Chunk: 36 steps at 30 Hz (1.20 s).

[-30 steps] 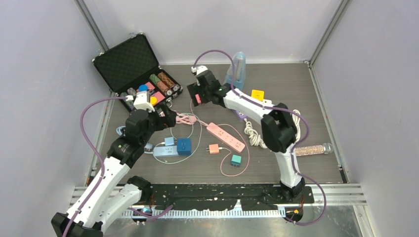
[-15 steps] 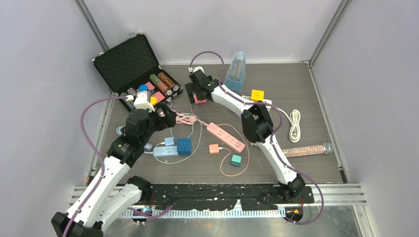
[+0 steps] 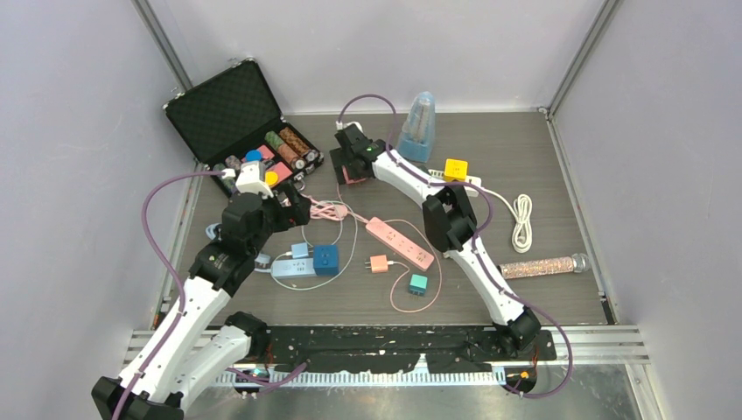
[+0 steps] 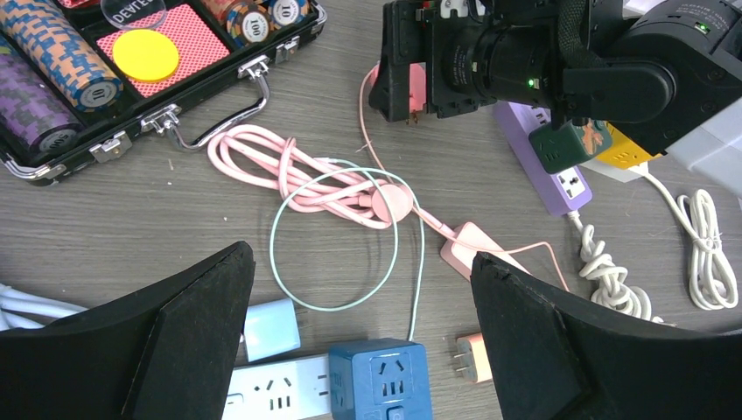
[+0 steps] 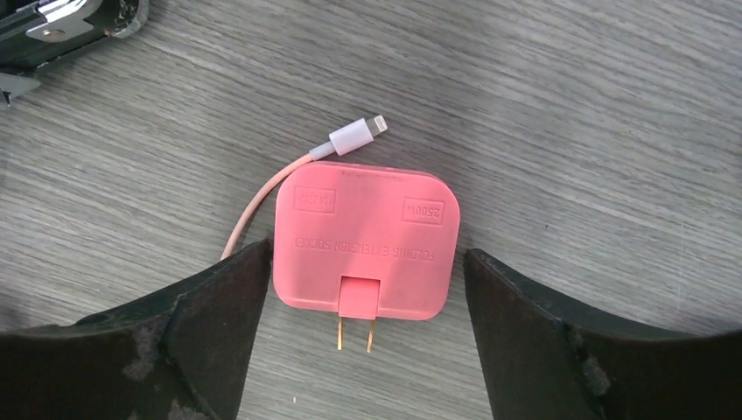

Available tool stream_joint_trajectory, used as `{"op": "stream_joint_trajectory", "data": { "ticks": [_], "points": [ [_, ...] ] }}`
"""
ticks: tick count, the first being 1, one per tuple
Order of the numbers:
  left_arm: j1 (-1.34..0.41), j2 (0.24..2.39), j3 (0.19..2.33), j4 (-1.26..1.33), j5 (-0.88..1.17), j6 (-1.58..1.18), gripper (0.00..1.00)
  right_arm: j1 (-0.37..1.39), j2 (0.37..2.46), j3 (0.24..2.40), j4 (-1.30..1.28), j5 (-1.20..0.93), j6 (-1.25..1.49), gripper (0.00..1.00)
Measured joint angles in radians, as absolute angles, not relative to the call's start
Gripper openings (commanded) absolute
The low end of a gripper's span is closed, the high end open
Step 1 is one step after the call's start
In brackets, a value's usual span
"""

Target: Insert the plug

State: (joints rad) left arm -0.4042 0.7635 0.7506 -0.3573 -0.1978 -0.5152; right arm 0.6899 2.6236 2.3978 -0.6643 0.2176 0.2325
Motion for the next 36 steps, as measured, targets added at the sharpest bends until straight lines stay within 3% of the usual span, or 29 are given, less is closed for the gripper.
{"op": "stream_joint_trajectory", "data": {
  "ticks": [4, 8, 15, 29, 36],
  "points": [
    [-0.403, 0.764, 0.751, -0.357, -0.197, -0.515, 0.92, 0.685, 2.625, 2.404, -0.672, 0.200, 0.248, 0.50],
    [-0.403, 0.764, 0.751, -0.358, -0.196, -0.516, 0.92, 0.683, 2.622, 2.392, -0.654, 0.199, 0.259, 0.37],
    [-0.403, 0.763, 0.757, -0.375, -0.179, -0.516, 0.92, 0.683, 2.466, 2.110, -0.515, 0.203, 0.240, 0.34],
    [-0.390, 0.763, 0.869, -0.466, -0.036, -0.545, 0.93, 0.709, 1.768, 1.478, -0.122, -0.018, 0.121, 0.35],
    [-0.383, 0.812, 0.981, -0.517, 0.112, -0.581, 0.92, 0.801, 1.546, 1.193, -0.001, -0.166, 0.028, 0.36]
  ]
}}
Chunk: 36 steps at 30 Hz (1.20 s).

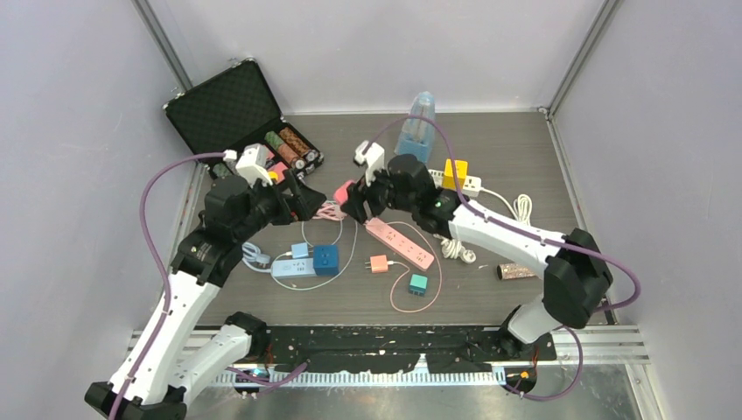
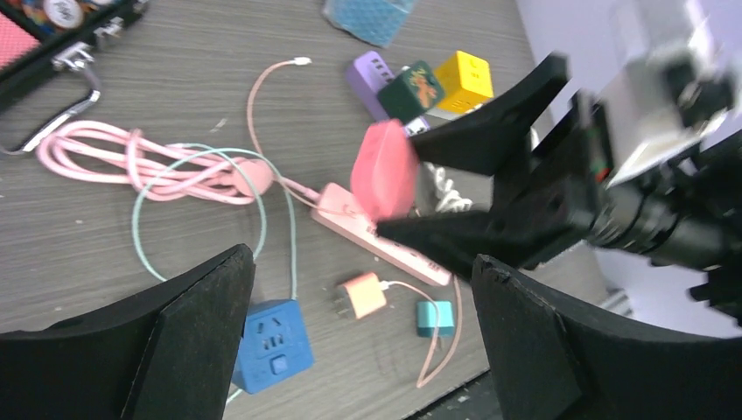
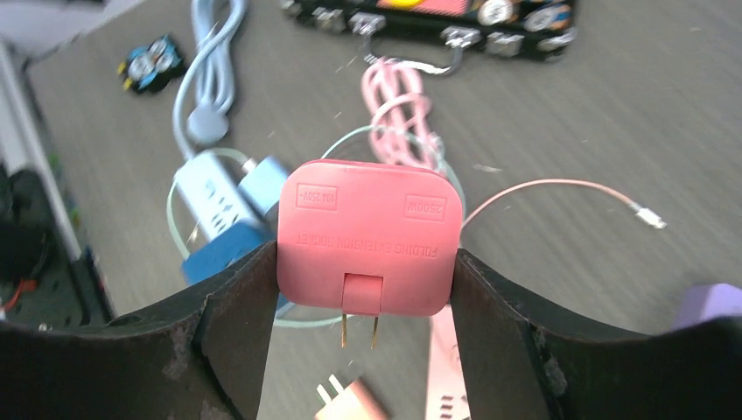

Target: Insert the plug

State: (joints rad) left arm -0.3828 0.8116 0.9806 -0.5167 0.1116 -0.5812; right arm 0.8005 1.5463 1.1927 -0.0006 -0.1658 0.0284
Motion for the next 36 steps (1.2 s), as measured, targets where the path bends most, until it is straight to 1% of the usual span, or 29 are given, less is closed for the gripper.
{"op": "stream_joint_trajectory", "data": {
  "ticks": [5, 10, 13, 15, 21, 27, 29, 30, 31, 32, 33, 34, 35, 36],
  "points": [
    [-0.366, 0.822, 0.988, -0.516, 0.222, -0.616, 0.87, 0.868, 1.464, 1.077, 0.007, -0.231, -0.049, 0.37],
    [-0.337, 0.897, 1.006, -0.557, 0.364, -0.608, 0.69, 0.906, 1.381, 1.037, 0.014, -0.308, -0.107, 0.38],
    [-0.331, 0.954, 1.005, -0.566, 0.464, -0.605, 0.65, 0.915, 1.349, 1.037, 0.036, -0.341, -0.131, 0.40],
    [-0.331, 0.976, 0.994, -0.550, 0.528, -0.619, 0.60, 0.921, 1.341, 1.037, 0.049, -0.357, -0.147, 0.41],
    [-0.330, 1.044, 0.966, -0.481, 0.710, -0.648, 0.43, 0.926, 1.362, 1.038, 0.052, -0.373, -0.183, 0.41],
    [-0.319, 1.082, 0.964, -0.484, 0.765, -0.640, 0.26, 0.928, 1.390, 1.043, 0.051, -0.373, -0.186, 0.41],
    [-0.315, 1.084, 0.960, -0.485, 0.767, -0.628, 0.17, 0.928, 1.390, 1.045, 0.046, -0.373, -0.186, 0.42],
    [-0.313, 1.084, 0.959, -0.488, 0.769, -0.625, 0.09, 0.928, 1.390, 1.046, 0.043, -0.373, -0.186, 0.43],
    [-0.312, 1.084, 0.958, -0.492, 0.768, -0.626, 0.01, 0.928, 1.392, 1.047, 0.041, -0.370, -0.189, 0.47],
    [-0.311, 1.084, 0.957, -0.498, 0.763, -0.633, 0.00, 0.928, 1.393, 1.050, 0.037, -0.364, -0.195, 0.51],
    [-0.308, 1.084, 0.955, -0.502, 0.762, -0.642, 0.00, 0.928, 1.395, 1.052, 0.035, -0.358, -0.200, 0.65],
    [-0.307, 1.084, 0.954, -0.507, 0.760, -0.645, 0.00, 0.929, 1.400, 1.053, 0.032, -0.353, -0.204, 0.73],
    [-0.307, 1.084, 0.953, -0.513, 0.757, -0.643, 0.00, 0.929, 1.401, 1.054, 0.030, -0.352, -0.203, 0.89],
    [-0.307, 1.084, 0.953, -0.517, 0.756, -0.641, 0.00, 0.931, 1.402, 1.054, 0.028, -0.353, -0.200, 0.95]
  ]
}}
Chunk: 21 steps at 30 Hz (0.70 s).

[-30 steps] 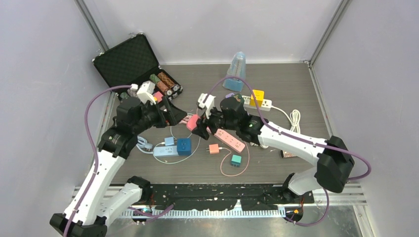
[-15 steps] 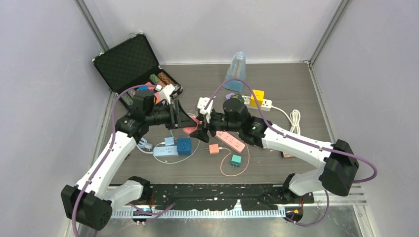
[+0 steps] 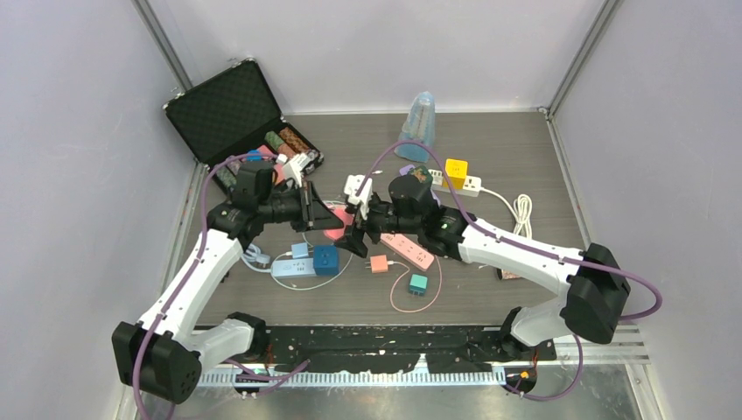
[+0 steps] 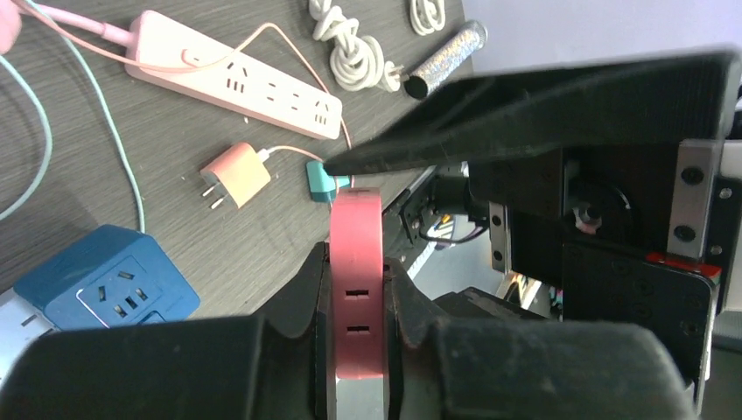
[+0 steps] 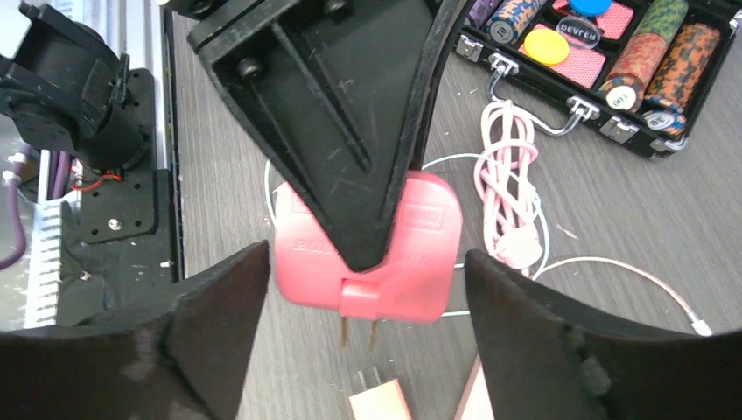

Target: Insert the plug

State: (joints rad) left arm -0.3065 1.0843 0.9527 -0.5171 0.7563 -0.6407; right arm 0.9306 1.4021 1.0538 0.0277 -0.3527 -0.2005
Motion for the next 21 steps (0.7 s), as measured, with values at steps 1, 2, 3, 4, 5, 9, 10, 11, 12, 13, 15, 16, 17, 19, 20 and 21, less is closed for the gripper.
{"op": "stream_joint_trajectory", "data": {
  "ticks": [1, 2, 3, 4, 5, 9, 10, 11, 12, 13, 15, 16, 17, 19, 20, 21],
  "points": [
    [-0.307, 1.084, 0.953, -0.516, 0.762, -0.629, 0.00, 0.932, 1.402, 1.054, 0.028, -0.356, -0.189, 0.98],
    [-0.312, 1.081, 0.953, -0.518, 0.770, -0.604, 0.00, 0.932, 1.402, 1.054, 0.032, -0.362, -0.184, 0.96],
    [-0.315, 1.077, 0.953, -0.522, 0.772, -0.587, 0.00, 0.932, 1.402, 1.053, 0.036, -0.369, -0.183, 0.96],
    [-0.319, 1.072, 0.953, -0.529, 0.772, -0.560, 0.00, 0.932, 1.398, 1.052, 0.043, -0.381, -0.182, 0.95],
    [-0.321, 1.066, 0.955, -0.540, 0.773, -0.529, 0.00, 0.932, 1.392, 1.048, 0.046, -0.392, -0.181, 0.95],
    [-0.321, 1.039, 0.996, -0.620, 0.780, -0.387, 0.00, 0.928, 1.338, 1.037, 0.028, -0.454, -0.181, 0.95],
    [-0.321, 1.026, 1.010, -0.634, 0.782, -0.352, 0.00, 0.926, 1.322, 1.037, 0.025, -0.470, -0.179, 0.95],
    [-0.321, 1.010, 1.022, -0.646, 0.783, -0.318, 0.00, 0.923, 1.304, 1.037, 0.022, -0.490, -0.176, 0.96],
    [-0.321, 0.991, 1.034, -0.657, 0.786, -0.283, 0.00, 0.920, 1.290, 1.037, 0.019, -0.507, -0.171, 0.98],
    [-0.321, 0.975, 1.043, -0.669, 0.789, -0.253, 0.00, 0.916, 1.274, 1.037, 0.019, -0.527, -0.161, 0.99],
    [-0.322, 0.943, 1.068, -0.703, 0.802, -0.187, 0.00, 0.912, 1.248, 1.038, 0.018, -0.564, -0.138, 0.90],
    [-0.325, 0.931, 1.082, -0.718, 0.810, -0.154, 0.00, 0.910, 1.240, 1.039, 0.018, -0.577, -0.126, 0.80],
    [-0.327, 0.923, 1.089, -0.725, 0.817, -0.134, 0.00, 0.908, 1.235, 1.043, 0.015, -0.593, -0.110, 0.76],
    [-0.337, 0.910, 1.097, -0.739, 0.843, -0.083, 0.00, 0.907, 1.235, 1.060, 0.007, -0.616, -0.079, 0.66],
    [-0.344, 0.907, 1.097, -0.746, 0.855, -0.064, 0.00, 0.907, 1.237, 1.068, 0.004, -0.626, -0.068, 0.62],
    [-0.354, 0.905, 1.097, -0.762, 0.873, -0.031, 0.00, 0.907, 1.237, 1.078, -0.002, -0.640, -0.050, 0.61]
  ]
}}
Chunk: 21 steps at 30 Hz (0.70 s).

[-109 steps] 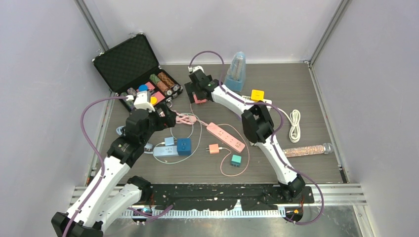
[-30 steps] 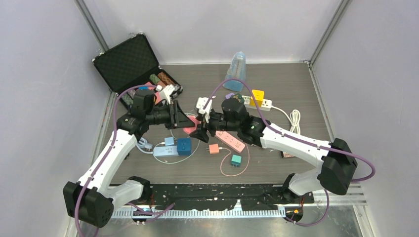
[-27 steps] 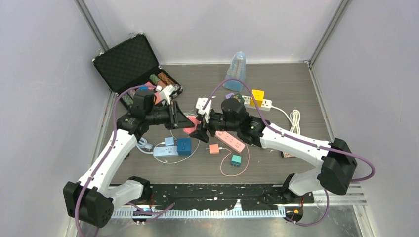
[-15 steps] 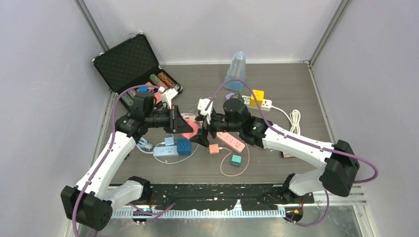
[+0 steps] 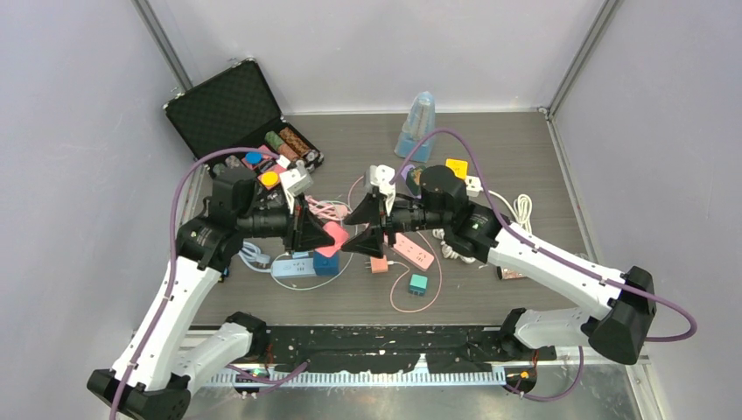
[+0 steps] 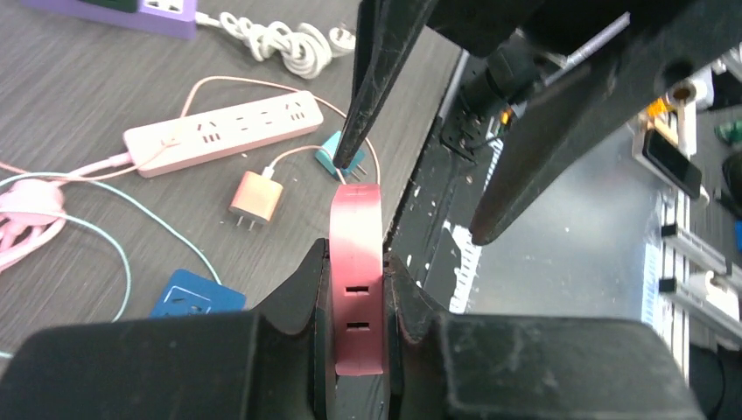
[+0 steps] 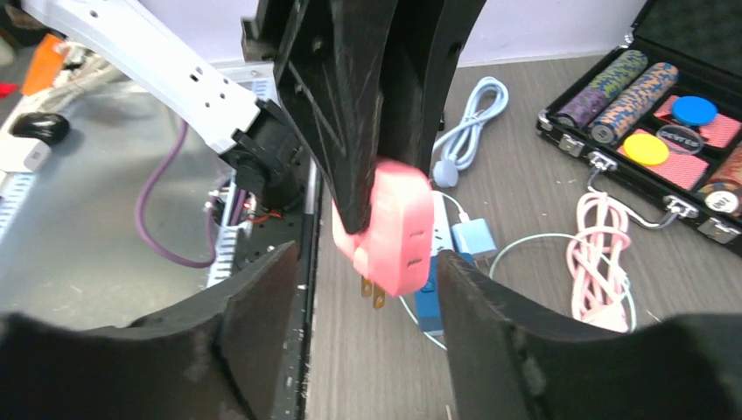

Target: Insert the plug

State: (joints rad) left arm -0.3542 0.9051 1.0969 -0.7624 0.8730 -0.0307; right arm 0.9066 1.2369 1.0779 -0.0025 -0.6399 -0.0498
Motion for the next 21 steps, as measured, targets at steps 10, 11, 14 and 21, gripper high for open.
{"op": "stream_joint_trajectory", "data": {
  "ticks": [10, 11, 14, 21],
  "points": [
    [-0.443, 0.878, 1.097, -0.804, 0.896, 0.062, 0.00, 0.907, 1.260, 1.142, -0.043, -0.696, 0.019, 0.55],
    [-0.444, 0.876, 1.097, -0.804, 0.900, 0.062, 0.00, 0.907, 1.266, 1.144, -0.047, -0.705, 0.020, 0.55],
    [-0.450, 0.876, 1.097, -0.805, 0.915, 0.065, 0.00, 0.907, 1.277, 1.148, -0.078, -0.728, 0.020, 0.52],
    [-0.469, 0.867, 1.097, -0.806, 0.931, 0.072, 0.02, 0.911, 1.312, 1.196, -0.152, -0.760, 0.014, 0.31]
  ]
}}
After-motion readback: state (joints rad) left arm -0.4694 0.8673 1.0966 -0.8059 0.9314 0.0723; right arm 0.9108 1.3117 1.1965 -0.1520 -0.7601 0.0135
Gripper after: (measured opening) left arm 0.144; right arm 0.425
